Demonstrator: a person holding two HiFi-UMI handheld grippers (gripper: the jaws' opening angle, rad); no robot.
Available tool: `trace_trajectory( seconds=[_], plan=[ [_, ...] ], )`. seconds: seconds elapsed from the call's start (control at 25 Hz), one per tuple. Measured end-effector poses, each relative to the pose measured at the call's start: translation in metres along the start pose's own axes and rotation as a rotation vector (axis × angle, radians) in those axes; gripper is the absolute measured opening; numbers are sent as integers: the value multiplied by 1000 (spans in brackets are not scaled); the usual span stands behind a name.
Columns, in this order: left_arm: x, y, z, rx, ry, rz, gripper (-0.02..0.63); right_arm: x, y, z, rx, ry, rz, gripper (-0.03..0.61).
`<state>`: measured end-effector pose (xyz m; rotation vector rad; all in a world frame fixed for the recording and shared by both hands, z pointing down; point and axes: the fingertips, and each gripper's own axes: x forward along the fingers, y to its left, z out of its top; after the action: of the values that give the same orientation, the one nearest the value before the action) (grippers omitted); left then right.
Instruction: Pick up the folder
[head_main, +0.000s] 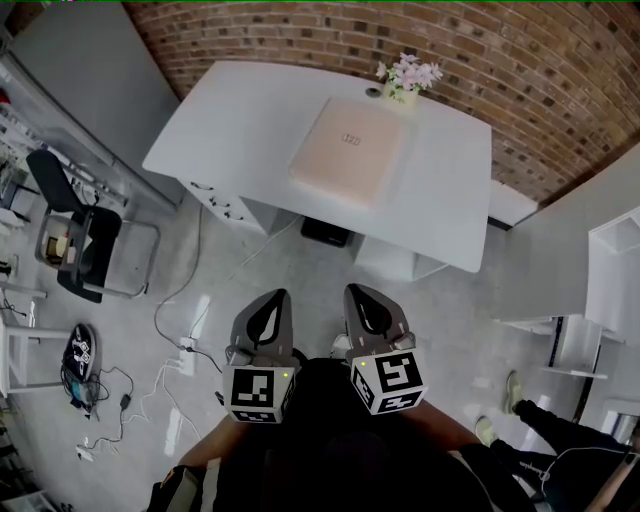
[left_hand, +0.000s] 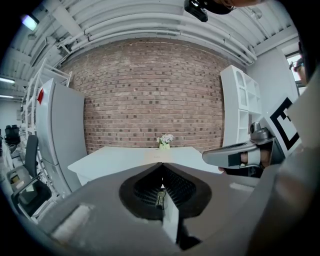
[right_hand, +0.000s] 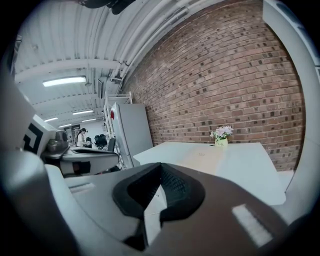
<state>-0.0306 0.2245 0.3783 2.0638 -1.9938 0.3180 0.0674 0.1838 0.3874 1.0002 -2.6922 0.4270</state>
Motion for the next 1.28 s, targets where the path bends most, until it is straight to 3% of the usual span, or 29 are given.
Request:
trace_trajectory(
  seconds=[0.24,0.56,1.28],
  plan=[
    [9,-5,-2,9,17,3,-2,2,-15,-3,32,0,-11,2],
    [55,6,2,3,30,-72,-2,34,-40,-2,53,25,-82,2],
    [162,67,34,-27,15,-330,-2,127,-72,31,77,72,-333,2]
  ],
)
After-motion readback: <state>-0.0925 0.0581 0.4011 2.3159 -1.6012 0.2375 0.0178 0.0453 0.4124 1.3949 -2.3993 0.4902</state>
